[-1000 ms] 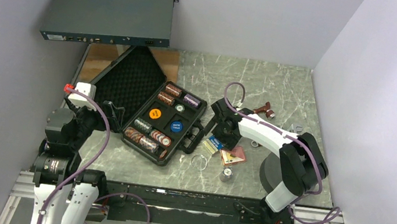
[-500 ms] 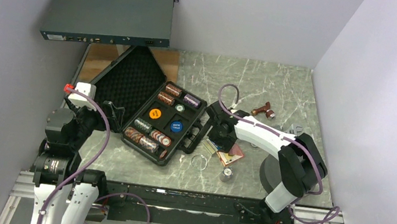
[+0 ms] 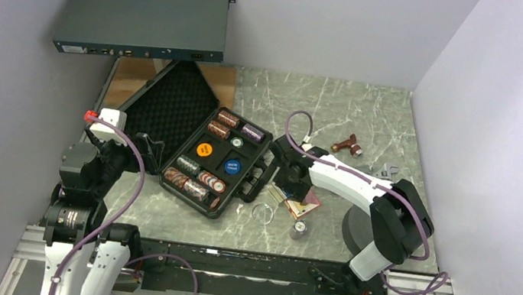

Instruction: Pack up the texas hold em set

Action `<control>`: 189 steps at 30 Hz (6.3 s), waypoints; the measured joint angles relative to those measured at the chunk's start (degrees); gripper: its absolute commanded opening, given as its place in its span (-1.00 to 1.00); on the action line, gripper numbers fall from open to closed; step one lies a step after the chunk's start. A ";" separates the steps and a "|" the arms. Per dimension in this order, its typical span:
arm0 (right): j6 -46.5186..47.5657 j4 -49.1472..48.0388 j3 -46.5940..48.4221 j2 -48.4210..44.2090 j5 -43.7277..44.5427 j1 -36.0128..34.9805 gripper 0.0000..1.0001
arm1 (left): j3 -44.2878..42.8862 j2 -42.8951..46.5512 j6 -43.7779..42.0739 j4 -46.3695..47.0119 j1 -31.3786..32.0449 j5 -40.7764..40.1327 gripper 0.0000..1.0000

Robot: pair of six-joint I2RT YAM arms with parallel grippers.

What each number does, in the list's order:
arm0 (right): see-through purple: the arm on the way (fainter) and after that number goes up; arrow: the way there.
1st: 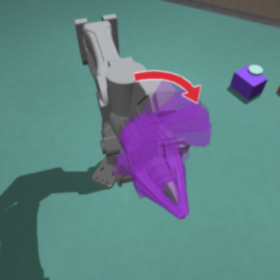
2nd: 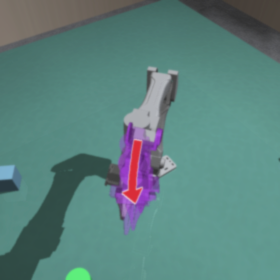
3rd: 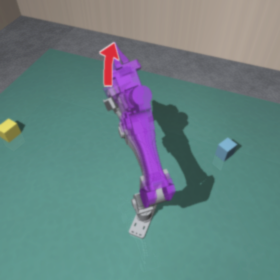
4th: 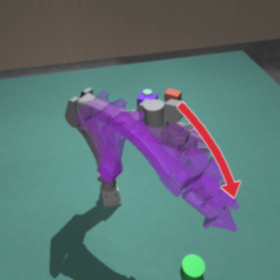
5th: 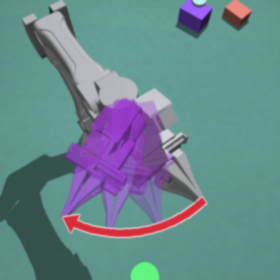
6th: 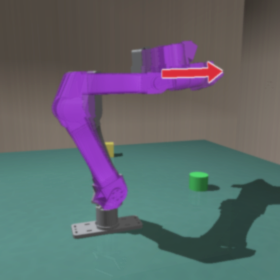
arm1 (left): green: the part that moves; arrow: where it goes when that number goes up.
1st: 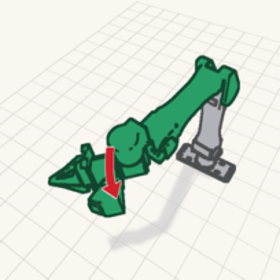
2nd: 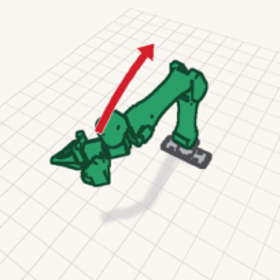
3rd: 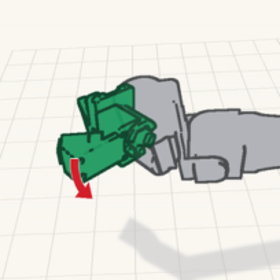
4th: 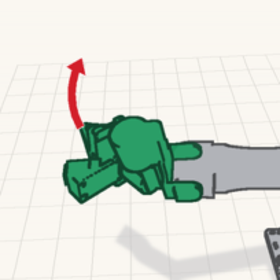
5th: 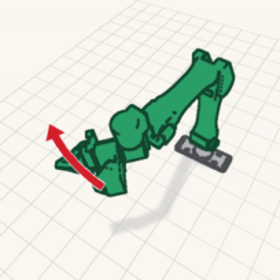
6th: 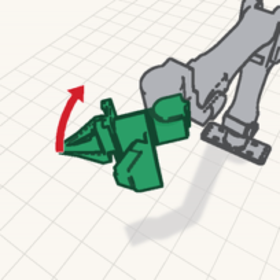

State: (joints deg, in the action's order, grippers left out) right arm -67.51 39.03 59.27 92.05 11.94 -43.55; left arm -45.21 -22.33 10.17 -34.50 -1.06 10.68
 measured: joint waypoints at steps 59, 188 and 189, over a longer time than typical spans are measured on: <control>4.92 2.58 1.25 4.24 -0.61 6.64 0.87 | 0.00 0.48 0.00 0.00 0.00 0.02 0.98; 4.11 -12.13 34.56 23.26 -13.81 -3.85 -1.00 | 0.35 6.71 2.62 -5.68 -0.04 -3.26 0.98; 3.67 -12.13 35.87 24.44 -13.66 -3.96 -1.00 | 0.35 6.82 2.62 -5.68 -0.04 -3.23 0.98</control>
State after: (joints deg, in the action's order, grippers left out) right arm -63.83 26.89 95.13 116.49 -1.72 -47.51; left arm -44.86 -15.51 12.80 -40.18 -1.10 7.44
